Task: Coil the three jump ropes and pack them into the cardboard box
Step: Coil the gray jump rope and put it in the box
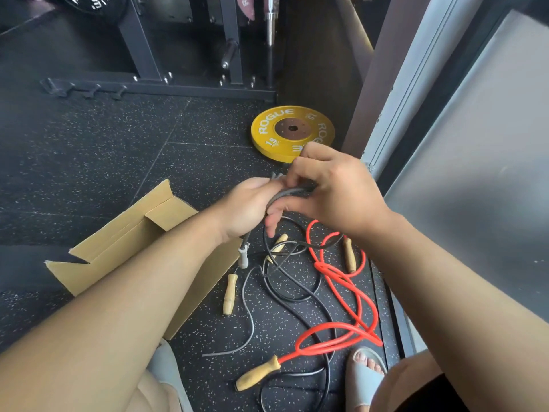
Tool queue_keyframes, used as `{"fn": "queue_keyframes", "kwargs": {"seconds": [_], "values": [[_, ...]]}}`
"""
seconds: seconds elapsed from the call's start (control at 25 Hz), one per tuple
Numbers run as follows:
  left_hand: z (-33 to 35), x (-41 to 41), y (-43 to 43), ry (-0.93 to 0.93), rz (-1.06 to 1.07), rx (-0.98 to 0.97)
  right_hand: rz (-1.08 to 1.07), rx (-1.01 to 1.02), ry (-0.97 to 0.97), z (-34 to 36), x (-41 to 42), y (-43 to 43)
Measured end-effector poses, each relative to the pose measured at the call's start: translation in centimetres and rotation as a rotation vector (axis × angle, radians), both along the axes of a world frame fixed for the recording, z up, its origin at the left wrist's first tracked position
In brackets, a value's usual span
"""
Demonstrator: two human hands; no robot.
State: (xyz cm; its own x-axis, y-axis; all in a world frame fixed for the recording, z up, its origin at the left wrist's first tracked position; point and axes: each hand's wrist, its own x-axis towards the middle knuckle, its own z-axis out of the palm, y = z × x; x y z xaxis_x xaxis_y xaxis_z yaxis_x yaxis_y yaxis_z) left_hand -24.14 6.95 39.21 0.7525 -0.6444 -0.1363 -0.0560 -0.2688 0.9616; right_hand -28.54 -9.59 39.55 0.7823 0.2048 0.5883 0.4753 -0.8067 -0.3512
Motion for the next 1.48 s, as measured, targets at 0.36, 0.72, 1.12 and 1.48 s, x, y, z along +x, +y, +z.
{"fn": "queue_keyframes", "kwargs": {"seconds": [0.36, 0.72, 1.12, 1.48], "values": [[0.4, 0.2, 0.2, 0.558, -0.278, -0.262, 0.132, 0.303, 0.247, -2.4, 1.3, -4.0], [1.0, 1.5, 0.7, 0.657, 0.012, -0.697, 0.152, 0.978, 0.579, -3.7, 1.9, -1.3], [1.9, 2.0, 0.9, 0.645, 0.061, -0.86, 0.072, 0.801, 0.669, -4.5, 1.7, 0.0], [2.2, 3.2, 2.1, 0.574, 0.144, -0.894, -0.049, 0.536, 0.55, -5.2, 1.8, -0.2]]}}
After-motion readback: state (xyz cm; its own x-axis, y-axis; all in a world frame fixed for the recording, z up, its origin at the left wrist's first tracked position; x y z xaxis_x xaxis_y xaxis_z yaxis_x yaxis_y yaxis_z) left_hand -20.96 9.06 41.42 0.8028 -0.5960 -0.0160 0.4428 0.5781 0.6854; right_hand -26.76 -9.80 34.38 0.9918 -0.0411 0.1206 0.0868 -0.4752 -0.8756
